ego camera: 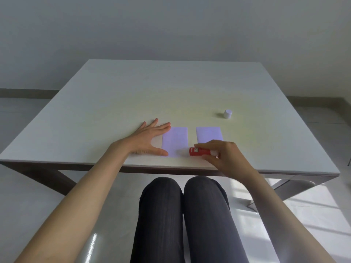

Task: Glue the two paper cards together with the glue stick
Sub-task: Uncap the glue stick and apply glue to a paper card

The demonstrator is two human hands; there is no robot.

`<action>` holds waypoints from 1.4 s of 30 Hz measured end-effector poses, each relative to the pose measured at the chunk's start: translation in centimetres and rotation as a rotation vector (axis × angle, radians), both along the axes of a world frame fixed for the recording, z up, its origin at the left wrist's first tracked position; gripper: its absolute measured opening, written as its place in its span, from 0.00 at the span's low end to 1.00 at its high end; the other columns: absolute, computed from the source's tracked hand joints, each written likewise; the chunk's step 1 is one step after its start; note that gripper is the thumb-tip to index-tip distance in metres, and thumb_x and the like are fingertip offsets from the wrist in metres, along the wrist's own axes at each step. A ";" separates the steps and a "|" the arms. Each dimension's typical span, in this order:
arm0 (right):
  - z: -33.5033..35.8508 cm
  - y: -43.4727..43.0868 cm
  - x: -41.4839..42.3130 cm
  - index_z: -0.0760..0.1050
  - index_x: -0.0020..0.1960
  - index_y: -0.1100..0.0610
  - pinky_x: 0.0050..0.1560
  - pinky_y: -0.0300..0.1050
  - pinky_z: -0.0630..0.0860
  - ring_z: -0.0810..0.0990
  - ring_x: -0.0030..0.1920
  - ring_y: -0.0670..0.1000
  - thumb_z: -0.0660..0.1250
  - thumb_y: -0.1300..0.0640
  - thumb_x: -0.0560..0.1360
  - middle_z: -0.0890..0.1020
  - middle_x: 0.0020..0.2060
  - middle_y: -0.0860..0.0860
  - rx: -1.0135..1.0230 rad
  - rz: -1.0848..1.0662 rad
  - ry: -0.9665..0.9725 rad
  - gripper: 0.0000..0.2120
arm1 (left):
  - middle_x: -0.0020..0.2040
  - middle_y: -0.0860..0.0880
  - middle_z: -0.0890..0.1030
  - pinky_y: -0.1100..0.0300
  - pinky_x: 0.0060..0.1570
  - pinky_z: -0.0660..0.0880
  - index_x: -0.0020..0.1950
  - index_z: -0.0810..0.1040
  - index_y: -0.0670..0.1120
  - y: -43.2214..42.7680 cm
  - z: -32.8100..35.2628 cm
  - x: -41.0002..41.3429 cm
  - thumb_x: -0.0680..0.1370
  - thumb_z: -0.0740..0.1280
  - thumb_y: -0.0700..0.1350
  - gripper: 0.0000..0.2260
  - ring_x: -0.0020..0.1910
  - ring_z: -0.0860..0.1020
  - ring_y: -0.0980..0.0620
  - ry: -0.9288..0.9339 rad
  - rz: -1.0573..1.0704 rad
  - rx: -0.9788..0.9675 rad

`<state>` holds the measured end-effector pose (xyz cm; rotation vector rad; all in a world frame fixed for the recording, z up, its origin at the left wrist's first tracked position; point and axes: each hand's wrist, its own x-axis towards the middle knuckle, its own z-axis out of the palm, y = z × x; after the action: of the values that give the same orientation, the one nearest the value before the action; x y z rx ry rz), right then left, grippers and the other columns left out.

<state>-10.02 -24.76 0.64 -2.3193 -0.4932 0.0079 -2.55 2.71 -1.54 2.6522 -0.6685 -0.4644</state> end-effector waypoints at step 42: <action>0.6 5.8 0.7 0.70 0.67 0.56 0.42 0.39 0.70 0.72 0.34 0.48 0.63 0.58 0.76 0.79 0.52 0.55 1.345 -0.086 0.718 0.20 | 0.48 0.51 0.86 0.56 0.59 0.74 0.50 0.84 0.53 -8.3 4.1 -4.8 0.69 0.72 0.51 0.11 0.52 0.83 0.55 0.029 0.503 -1.040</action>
<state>-9.36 -18.97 1.28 -0.8994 0.0340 0.3433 -7.35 -5.60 2.54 1.7024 -0.1205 0.0205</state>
